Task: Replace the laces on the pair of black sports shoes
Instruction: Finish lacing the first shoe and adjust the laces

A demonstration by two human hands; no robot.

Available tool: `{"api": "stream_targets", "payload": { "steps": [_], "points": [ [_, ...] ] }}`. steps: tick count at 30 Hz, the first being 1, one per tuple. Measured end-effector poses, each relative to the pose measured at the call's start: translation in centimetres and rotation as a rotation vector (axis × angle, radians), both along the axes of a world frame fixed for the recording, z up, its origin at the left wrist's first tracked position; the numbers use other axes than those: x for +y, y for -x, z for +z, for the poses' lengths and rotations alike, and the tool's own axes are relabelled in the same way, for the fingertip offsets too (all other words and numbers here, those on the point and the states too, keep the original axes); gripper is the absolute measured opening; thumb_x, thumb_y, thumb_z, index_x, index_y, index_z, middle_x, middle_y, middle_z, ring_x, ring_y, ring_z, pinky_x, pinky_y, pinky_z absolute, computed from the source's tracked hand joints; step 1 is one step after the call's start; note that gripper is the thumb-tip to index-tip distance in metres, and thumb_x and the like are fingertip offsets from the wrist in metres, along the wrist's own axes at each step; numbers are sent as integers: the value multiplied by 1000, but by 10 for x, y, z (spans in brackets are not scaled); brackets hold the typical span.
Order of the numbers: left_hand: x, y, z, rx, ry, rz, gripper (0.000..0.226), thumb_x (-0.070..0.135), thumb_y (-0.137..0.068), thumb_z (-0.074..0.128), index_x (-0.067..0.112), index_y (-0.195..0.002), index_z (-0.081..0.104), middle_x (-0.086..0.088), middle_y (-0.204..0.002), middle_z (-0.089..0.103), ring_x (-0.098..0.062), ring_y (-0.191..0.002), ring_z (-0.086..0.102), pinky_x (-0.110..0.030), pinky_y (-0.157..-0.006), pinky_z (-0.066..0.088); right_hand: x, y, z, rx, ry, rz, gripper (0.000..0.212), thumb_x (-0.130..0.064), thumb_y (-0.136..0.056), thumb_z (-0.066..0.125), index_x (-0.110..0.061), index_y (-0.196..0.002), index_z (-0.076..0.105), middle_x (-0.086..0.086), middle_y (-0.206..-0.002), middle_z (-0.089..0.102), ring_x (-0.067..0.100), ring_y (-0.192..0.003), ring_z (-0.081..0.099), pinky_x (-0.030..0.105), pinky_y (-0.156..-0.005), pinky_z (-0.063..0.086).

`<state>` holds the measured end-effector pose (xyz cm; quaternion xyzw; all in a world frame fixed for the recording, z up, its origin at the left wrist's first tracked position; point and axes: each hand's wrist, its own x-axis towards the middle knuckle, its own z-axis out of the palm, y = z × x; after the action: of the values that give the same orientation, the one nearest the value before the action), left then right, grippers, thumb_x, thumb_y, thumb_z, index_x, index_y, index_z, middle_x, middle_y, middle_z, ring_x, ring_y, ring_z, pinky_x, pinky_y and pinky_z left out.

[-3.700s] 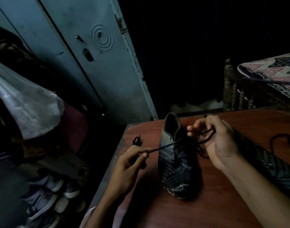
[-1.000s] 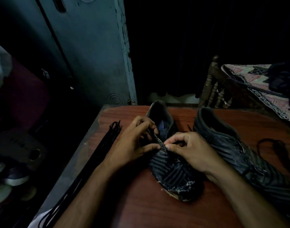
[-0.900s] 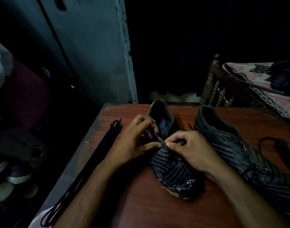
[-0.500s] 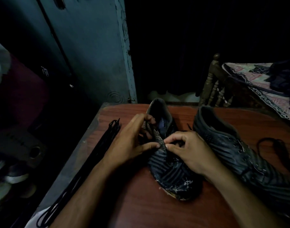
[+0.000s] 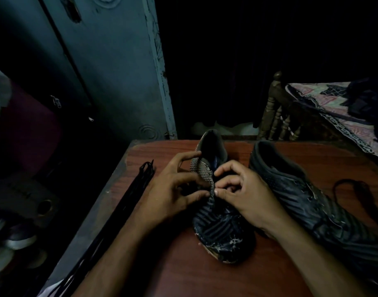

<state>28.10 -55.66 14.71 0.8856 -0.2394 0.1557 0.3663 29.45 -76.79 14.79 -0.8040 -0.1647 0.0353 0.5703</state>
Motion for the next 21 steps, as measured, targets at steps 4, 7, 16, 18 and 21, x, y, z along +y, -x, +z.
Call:
{"api": "stream_targets", "payload": {
  "steps": [4,7,16,18,21],
  "points": [
    [-5,1,-2,20,76,37,6,25,-86,83,27,-89,78,19,-131,48,-10,-101,67,-34,-82,60,2,-1,-4,-51,-24,-47,23,-9,-88,74,-27,-98,64,-6,-83,74,9,-62,53,28,-65,49],
    [-4,-2,-1,101,244,62,10,24,-89,79,31,-85,73,15,-103,57,-11,-96,65,-26,-84,54,0,-1,-5,-246,37,-136,18,-17,-86,76,-28,-96,66,-8,-85,66,9,-64,55,25,-65,49],
    [9,3,10,522,819,-370,32,38,-73,89,13,-85,73,-4,-88,57,-21,-79,52,-29,-73,45,9,18,7,-529,267,-54,19,-43,-88,59,-31,-95,70,-20,-89,65,0,-83,64,32,-69,55],
    [7,3,9,627,884,-376,32,27,-75,86,12,-100,73,-6,-94,61,-18,-80,58,-29,-74,51,9,22,12,-549,218,-33,13,-39,-90,63,-28,-93,70,-20,-87,63,-5,-80,60,18,-65,50],
    [8,1,7,467,604,-262,38,14,-76,72,29,-110,76,3,-104,70,-13,-93,67,-23,-84,53,18,33,19,-666,148,-43,5,-21,-86,73,-18,-90,74,-15,-85,65,-17,-77,52,0,-70,34]
  ]
}}
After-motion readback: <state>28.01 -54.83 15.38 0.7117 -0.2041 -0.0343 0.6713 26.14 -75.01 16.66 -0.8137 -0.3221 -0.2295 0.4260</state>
